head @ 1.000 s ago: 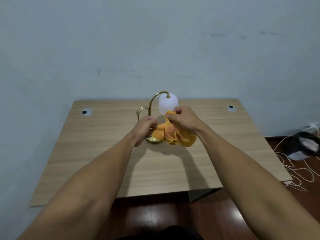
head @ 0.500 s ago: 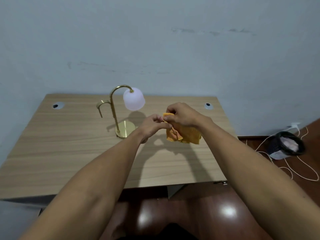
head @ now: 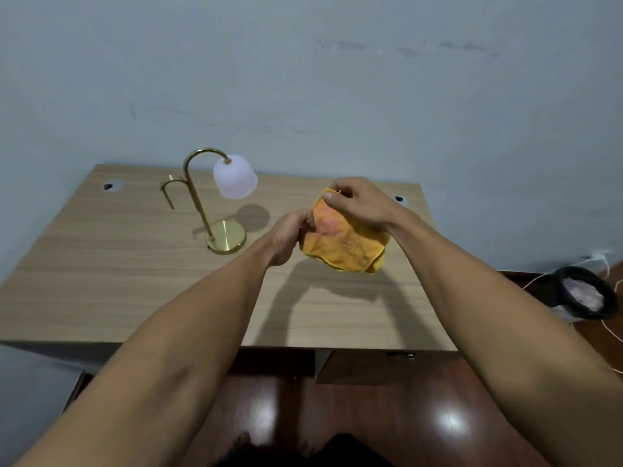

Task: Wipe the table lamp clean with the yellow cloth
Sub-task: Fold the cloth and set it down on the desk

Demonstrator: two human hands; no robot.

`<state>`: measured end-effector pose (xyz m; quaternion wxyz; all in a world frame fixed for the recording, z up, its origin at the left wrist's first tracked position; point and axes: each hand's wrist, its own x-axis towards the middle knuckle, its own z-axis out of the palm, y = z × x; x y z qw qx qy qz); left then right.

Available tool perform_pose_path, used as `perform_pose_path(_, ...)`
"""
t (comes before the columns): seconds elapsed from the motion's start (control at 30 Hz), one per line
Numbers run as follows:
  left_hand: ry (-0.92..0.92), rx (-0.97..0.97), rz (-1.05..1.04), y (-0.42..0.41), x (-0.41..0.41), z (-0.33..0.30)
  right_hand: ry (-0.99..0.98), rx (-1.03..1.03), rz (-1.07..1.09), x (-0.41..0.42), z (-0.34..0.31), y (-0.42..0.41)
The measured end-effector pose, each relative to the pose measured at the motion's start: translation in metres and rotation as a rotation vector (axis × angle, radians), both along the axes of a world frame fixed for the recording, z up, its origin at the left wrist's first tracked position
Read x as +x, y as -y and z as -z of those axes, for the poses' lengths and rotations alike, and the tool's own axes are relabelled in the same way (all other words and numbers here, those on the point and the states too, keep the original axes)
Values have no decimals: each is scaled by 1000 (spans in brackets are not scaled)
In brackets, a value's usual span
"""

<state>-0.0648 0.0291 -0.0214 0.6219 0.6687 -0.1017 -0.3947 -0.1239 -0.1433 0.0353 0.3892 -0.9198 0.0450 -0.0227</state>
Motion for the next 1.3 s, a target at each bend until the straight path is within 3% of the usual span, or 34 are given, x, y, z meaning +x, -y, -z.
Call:
perform_pose_path(0.13, -106, -5, -6, -3, 3, 6, -13, 113, 93, -4, 6, 19)
perform_pose_path(0.37, -88, -82, -73, -10, 21, 20, -39, 388, 232, -15, 49, 28)
perform_pose_path(0.6, -95, 93, -34, -15, 18, 42, -64, 396, 328, -30, 108, 15)
perform_pose_path(0.83, 24, 305, -55, -6, -8, 90, -148, 547, 473, -60, 173, 0)
perform_pose_path(1.0, -109, 310, -34, -1, -23, 132, -202, 597, 599, -83, 216, 0)
perform_pose_path(1.13, 141, 370, -10, 8, -30, 160, -257, 535, 628, -89, 245, 10)
perform_pose_path(1.3, 264, 485, 76, 24, -29, 177, -253, 402, 659, -87, 252, 24)
